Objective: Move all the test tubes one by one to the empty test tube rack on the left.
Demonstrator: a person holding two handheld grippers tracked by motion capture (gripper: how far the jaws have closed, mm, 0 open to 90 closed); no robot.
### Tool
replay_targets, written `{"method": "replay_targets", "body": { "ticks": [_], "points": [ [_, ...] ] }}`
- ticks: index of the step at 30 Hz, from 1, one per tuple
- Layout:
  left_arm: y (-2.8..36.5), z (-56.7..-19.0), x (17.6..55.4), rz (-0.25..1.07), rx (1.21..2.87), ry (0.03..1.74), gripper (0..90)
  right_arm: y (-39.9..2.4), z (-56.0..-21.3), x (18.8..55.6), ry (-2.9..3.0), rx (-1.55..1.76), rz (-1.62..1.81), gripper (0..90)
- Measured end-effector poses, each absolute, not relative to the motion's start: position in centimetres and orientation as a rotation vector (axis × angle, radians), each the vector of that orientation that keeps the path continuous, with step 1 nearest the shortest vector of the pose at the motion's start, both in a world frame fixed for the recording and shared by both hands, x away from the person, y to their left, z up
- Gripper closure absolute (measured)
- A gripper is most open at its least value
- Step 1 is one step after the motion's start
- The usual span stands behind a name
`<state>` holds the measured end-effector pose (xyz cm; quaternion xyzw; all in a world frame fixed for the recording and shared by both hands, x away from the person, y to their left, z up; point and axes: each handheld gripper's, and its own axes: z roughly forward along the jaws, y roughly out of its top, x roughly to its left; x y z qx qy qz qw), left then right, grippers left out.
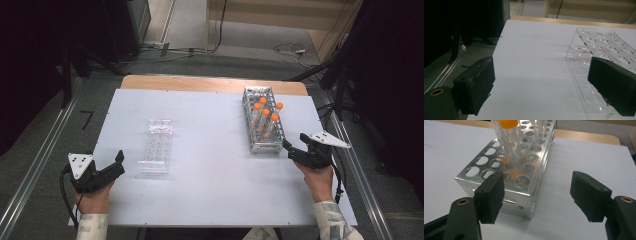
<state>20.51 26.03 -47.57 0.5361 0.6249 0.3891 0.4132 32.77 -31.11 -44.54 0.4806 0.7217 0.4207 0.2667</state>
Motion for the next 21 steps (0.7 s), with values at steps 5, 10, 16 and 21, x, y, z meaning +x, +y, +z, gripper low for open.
{"method": "replay_targets", "body": {
  "ticks": [5,10,16,21],
  "points": [
    [26.0,-47.6,20.5,0.979,1.348,1.57,7.6,-30.2,-44.3,33.9,1.964,1.275,1.144,30.4],
    [26.0,-47.6,20.5,0.98,1.349,1.571,7.6,-29.1,-44.4,34.7,1.99,1.253,1.133,32.3],
    [26.0,-47.6,20.5,0.981,1.35,1.572,7.6,-28.3,-44.4,35.4,1.992,1.239,1.131,33.2],
    [26.0,-47.6,20.4,0.985,1.345,1.574,7.6,-27.7,-44.5,36.4,2.01,1.236,1.128,38.3]
  ]
}}
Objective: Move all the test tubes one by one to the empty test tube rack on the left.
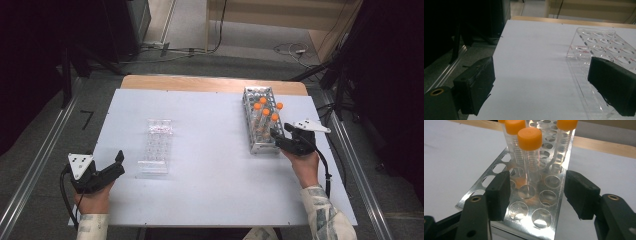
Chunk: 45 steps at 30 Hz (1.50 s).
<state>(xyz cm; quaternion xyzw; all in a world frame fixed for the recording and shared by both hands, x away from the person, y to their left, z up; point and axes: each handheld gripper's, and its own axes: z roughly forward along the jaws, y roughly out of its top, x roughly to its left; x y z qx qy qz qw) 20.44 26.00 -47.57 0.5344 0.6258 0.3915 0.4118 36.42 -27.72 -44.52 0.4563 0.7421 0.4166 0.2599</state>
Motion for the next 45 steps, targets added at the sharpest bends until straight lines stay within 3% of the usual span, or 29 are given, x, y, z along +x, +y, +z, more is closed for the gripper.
{"method": "replay_targets", "body": {
  "ticks": [25,45],
  "points": [
    [26.1,-47.6,20.4,0.989,1.349,1.58,7.6,-26.2,-45.0,38.6,2.035,1.215,1.114,67.9],
    [26.1,-47.6,20.4,0.986,1.347,1.581,7.6,-26.6,-43.8,38.2,1.986,1.197,1.151,71.6]
  ]
}}
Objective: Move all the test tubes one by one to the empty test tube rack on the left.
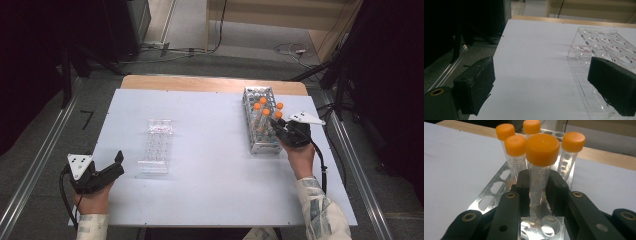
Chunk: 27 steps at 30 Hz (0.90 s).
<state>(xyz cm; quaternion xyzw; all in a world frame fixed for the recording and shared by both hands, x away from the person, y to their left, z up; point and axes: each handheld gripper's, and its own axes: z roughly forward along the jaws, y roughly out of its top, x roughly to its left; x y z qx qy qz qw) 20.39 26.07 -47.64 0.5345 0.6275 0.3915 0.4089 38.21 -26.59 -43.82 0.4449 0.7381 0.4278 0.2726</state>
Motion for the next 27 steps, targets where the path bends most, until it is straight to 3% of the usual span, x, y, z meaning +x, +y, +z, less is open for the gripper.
{"method": "replay_targets", "body": {
  "ticks": [27],
  "points": [
    [25.2,-46.4,21.2,0.944,1.366,1.532,7.6,-26.5,-40.5,36.4,1.929,1.132,1.223,71.8]
  ]
}}
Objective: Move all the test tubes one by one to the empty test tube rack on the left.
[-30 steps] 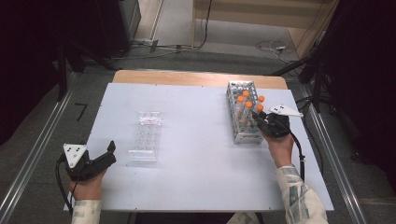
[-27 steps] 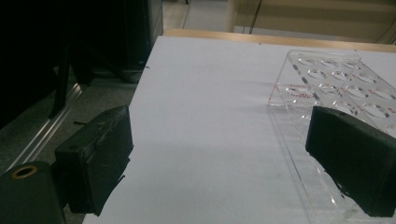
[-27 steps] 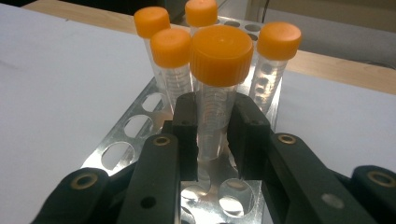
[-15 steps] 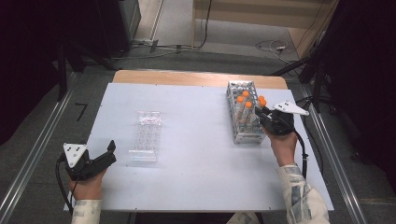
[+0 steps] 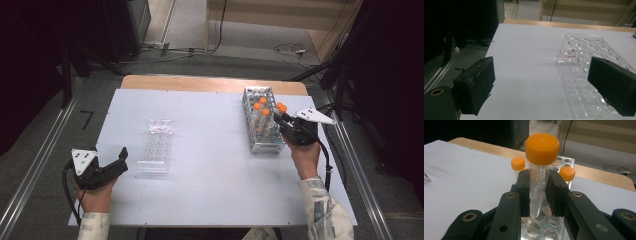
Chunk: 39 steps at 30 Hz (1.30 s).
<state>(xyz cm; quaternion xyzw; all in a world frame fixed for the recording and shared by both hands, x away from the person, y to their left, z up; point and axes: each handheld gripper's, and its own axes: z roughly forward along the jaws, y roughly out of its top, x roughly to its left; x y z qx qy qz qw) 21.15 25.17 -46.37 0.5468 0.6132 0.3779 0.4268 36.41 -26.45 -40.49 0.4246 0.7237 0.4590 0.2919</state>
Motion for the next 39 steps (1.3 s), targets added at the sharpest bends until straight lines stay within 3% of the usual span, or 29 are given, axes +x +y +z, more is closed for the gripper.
{"method": "replay_targets", "body": {
  "ticks": [22,39],
  "points": [
    [21.9,-44.4,23.5,0.885,1.423,1.429,7.6,-22.9,-40.4,35.2,2.044,1.053,1.303,71.8],
    [15.2,-43.7,27.3,0.804,1.533,1.302,8.1,-19.4,-41.7,34.7,2.177,0.965,1.306,71.8]
  ]
}}
